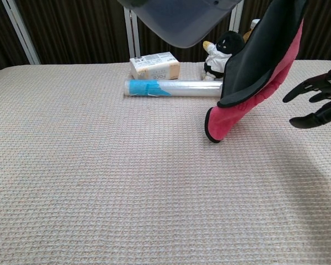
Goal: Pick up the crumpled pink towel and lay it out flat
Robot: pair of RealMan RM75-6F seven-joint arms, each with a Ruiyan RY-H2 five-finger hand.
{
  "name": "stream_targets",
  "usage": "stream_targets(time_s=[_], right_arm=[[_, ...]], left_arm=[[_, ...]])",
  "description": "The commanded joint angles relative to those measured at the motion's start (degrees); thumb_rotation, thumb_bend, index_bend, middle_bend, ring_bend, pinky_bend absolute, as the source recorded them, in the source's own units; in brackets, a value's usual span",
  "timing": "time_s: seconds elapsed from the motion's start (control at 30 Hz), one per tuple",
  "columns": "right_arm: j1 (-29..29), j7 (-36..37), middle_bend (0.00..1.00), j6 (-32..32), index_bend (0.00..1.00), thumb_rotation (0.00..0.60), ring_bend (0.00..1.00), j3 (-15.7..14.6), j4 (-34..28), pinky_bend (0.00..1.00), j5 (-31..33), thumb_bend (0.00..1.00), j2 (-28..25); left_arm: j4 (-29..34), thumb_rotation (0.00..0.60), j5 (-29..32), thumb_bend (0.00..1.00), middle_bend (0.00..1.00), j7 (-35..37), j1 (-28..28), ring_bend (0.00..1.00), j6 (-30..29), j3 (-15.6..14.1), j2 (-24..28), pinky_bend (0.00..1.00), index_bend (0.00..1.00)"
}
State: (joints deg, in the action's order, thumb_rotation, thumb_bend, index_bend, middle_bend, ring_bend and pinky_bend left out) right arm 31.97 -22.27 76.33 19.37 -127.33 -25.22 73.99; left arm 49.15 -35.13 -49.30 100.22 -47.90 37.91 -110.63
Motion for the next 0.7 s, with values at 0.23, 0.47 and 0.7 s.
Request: stream_targets(time_s=[0.23, 0.47, 0.7], right_arm=[[0.7, 0.7, 0.0, 0.5, 0.27, 0.6, 0.0, 0.4, 1.6, 0.0, 1.4, 0.33, -0.1], [0.2, 2.6, 0.0, -0.1, 0.27, 0.6, 0.0, 0.3, 1.2, 0.0, 1.3, 0.33, -0.8], [0.5, 4.1, 0.0, 0.6, 0.27, 0.6, 0.0, 1.2, 0.0, 0.0, 1.9, 0.33, -0.7]], left_arm=[[6.3, 0.6, 15.3, 0.55, 0.24, -22.2, 3.5, 0.0, -4.3, -1.2, 9.8, 0.04, 0.61], [12.8, 0.6, 25.5, 0.55, 0.25, -31.6, 6.8, 0.0, -8.9, 0.2, 14.8, 0.04, 0.61], [17.0, 0.6, 32.1, 0.55, 0.25, -34.8, 8.4, 0.0, -12.6, -0.4, 16.1, 0.04, 0.62]])
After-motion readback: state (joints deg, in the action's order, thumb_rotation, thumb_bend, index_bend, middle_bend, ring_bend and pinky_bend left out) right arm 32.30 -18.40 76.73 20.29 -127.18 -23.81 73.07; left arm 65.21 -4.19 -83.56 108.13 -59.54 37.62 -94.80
